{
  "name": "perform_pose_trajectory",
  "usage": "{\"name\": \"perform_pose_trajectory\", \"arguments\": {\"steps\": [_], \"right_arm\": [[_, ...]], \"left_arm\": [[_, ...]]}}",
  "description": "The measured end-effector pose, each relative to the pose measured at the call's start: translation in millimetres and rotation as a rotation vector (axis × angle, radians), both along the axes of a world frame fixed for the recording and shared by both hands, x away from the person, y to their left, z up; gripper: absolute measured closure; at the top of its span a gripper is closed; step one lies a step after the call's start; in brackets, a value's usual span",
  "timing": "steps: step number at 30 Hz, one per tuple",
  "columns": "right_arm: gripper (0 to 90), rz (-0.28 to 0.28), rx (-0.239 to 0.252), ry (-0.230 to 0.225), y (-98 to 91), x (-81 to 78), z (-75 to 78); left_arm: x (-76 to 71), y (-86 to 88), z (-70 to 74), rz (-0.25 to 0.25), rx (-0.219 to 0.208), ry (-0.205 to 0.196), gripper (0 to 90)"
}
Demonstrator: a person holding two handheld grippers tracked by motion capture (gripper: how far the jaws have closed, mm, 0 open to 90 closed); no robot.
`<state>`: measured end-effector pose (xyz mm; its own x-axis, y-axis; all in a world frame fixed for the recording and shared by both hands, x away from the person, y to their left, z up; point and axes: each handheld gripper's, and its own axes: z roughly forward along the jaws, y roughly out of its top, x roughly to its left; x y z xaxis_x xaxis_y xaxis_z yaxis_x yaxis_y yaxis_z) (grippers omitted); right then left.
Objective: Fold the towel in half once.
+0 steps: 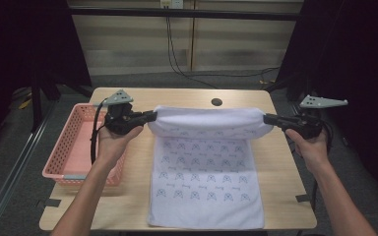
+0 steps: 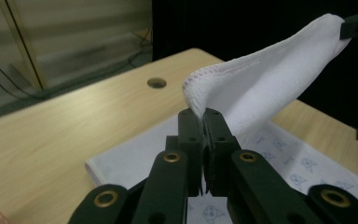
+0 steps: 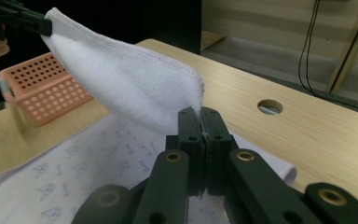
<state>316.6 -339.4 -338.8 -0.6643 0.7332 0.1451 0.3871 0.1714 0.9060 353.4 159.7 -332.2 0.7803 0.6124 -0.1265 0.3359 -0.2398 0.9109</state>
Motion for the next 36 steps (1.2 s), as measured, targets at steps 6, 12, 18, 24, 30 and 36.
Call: {"name": "perform_pose_trajectory", "arguments": {"steps": [6, 12, 18, 24, 30, 36], "right_arm": [[88.4, 0.041, -0.021, 0.008, 2.0, -44.4, -18.2], [88.2, 0.075, -0.048, 0.123, 5.7, -83.8, -84.5], [87.6, 0.115, -0.096, 0.238, 9.6, -105.3, -120.7], [83.6, 0.162, -0.118, 0.257, 13.8, -125.2, -121.9], [77.9, 0.203, -0.135, 0.324, 17.8, -151.7, -122.2], [66.9, 0.166, -0.107, 0.285, 20.2, -148.4, -117.0]], "left_arm": [[-42.8, 3.7, -36.1, -0.063, 0.026, 0.051, 87.4], [-78.9, 8.2, -99.5, -0.108, 0.079, 0.162, 86.7], [-95.1, 11.3, -139.8, -0.147, 0.124, 0.262, 86.7], [-112.4, 17.8, -140.8, -0.185, 0.135, 0.258, 84.9], [-123.7, 19.2, -148.4, -0.28, 0.235, 0.314, 82.3], [-129.9, 34.2, -141.1, -0.293, 0.163, 0.303, 78.0]]}}
